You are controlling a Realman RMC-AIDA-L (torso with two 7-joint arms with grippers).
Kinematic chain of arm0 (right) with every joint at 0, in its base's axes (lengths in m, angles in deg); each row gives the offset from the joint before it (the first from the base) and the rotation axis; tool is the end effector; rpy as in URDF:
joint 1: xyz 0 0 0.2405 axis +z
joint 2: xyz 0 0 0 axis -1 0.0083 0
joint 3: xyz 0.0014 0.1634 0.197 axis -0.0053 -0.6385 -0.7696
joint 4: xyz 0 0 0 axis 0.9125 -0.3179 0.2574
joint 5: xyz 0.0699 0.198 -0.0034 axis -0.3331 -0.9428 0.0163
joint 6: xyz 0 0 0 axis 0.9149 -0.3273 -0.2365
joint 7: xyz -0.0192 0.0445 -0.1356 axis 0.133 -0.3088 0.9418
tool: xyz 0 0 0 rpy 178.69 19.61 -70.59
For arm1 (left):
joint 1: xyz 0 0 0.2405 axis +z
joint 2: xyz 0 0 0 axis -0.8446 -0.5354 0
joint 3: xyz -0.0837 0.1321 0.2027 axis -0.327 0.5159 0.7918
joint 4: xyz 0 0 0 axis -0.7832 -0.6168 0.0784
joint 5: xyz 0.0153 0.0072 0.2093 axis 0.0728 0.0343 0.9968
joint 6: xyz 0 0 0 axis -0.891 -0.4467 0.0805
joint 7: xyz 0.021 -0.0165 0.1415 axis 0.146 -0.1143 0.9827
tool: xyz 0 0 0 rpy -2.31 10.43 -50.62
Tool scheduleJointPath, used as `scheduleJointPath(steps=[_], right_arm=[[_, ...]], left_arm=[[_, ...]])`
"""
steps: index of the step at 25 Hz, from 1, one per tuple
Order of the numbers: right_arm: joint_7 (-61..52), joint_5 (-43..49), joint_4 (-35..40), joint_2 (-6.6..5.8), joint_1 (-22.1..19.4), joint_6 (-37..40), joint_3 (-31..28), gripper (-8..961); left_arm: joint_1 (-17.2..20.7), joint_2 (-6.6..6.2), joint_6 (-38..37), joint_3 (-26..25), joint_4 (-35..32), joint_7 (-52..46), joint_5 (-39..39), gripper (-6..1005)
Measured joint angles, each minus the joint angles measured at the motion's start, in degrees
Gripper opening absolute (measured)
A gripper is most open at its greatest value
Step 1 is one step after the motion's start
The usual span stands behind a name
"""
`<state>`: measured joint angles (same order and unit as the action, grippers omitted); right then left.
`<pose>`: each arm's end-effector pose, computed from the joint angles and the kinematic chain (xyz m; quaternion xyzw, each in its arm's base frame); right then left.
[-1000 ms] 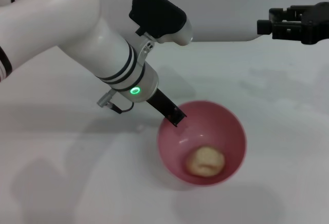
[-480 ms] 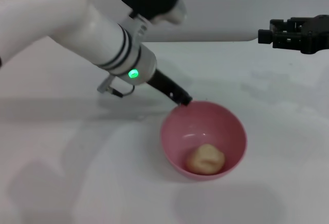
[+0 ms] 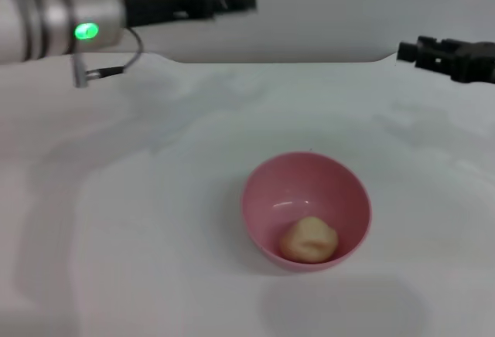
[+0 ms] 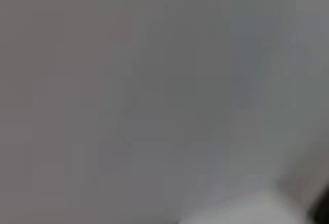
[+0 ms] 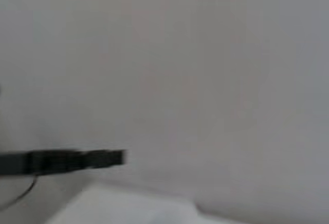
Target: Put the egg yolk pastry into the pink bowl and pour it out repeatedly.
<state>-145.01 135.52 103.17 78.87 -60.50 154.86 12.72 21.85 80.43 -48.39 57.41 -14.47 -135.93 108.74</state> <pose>0.2586 0.3712 0.0662 -0.8454 0.3603 0.3109 0.2424 -0.1632 0.4258 0.0188 -0.8450 -0.3862 -0.3008 0.2154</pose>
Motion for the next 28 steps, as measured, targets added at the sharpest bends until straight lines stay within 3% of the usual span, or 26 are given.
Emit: scheduleJointPath(steps=[3,5,7,10,14,16,18,20,24,28], right_arm=[[6.7,-11.1,-7.3,-0.04,-1.3,-2.5,-1.8,545],[12.3,-20.9,-12.4,-0.06,-2.3,-3.1,-3.9,545],[19.4,-36.3,-21.0,-0.07,-3.6,-3.2,-6.9,545],[26.0,-50.7,-29.1,-0.07,-4.7,-3.3,-8.7,545],[42.1,-63.4,-38.4,0.22,-5.5,-3.3,-9.5,545],[53.3,-63.9,-41.6,0.33,-5.6,-3.1,-9.0,545],[66.6,-63.5,-46.0,0.49,-5.3,-3.1,-8.6,545],[79.4,-64.0,-51.3,0.83,-4.5,-3.0,-9.3,545],[94.0,-64.6,-58.8,1.08,-2.8,-2.8,-10.9,545],[95.6,-64.0,-59.8,0.99,-2.2,-2.7,-11.1,545]], left_arm=[[3.6,-0.11,-3.8,-5.9,7.5,14.9,-19.8,757],[5.7,-0.08,-8.3,-10.5,13.3,23.9,-31.1,774],[7.4,0.09,-12.5,-14.4,18.2,31.7,-39.3,792],[9.9,0.37,-16.7,-18.0,23.1,47.2,-46.8,809],[11.8,0.72,-17.7,-18.5,28.9,76.1,-51.1,808],[11.6,0.81,-17.5,-18.6,34.0,92.3,-52.3,808],[11.3,0.81,-17.5,-18.7,35.8,96.9,-52.6,808],[10.8,0.86,-17.5,-20.2,41.6,109.8,-53.5,808],[10.9,0.92,-17.5,-21.4,43.8,112.0,-53.7,807],[11.2,0.84,-16.4,-21.5,44.6,111.3,-53.7,809]])
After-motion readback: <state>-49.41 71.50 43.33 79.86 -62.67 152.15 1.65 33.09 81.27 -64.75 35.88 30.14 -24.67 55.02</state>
